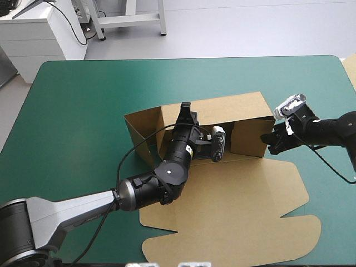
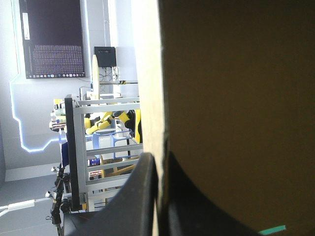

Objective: Fold the box

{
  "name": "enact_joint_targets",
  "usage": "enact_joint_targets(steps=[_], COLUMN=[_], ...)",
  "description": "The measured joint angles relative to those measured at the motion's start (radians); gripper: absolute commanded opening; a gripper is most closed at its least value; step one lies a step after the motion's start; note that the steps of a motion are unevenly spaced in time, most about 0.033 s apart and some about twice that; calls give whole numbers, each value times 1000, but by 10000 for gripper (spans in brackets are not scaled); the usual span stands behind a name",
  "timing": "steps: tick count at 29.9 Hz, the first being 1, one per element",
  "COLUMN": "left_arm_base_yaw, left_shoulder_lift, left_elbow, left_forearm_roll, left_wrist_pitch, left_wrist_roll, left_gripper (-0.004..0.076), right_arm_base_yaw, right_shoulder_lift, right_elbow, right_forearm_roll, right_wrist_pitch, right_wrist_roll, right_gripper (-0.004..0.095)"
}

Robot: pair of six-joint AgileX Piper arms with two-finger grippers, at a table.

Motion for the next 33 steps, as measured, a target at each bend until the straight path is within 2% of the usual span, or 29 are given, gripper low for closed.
enact_joint_targets(steps=[3, 6, 10, 21, 24, 26, 30, 33], left_arm_base_yaw=[0, 0, 1, 1, 1, 1, 1, 0], left_shoulder_lift=[0, 0, 0, 1, 1, 1, 3, 12], left_elbow=[0, 0, 0, 0, 0, 0, 1, 1], left_forearm_roll=[0, 0, 0, 6, 5, 3, 10, 42], left_wrist_pitch=[0, 0, -2, -9, 2, 7, -5, -34], left_wrist_roll=[0, 0, 0, -4, -10, -18, -45, -80], left_gripper=[-8, -8, -8, -6, 22, 81, 276, 365], right_arm_base_yaw=[0, 0, 0, 27, 61, 89, 161, 202], right_shoulder_lift=[31, 63, 89, 92, 92, 91, 88, 89], right_elbow=[0, 0, 0, -7, -13, -15, -16, -17], right_forearm_roll=[97, 140, 151, 147, 118, 90, 15, -10], right_wrist_pitch=[0, -1, -19, -77, -121, -155, -253, -296], right_wrist_roll=[-112, -148, -158, -81, -28, 23, 129, 187], right_gripper=[479, 332, -12, 3, 3, 3, 3, 3])
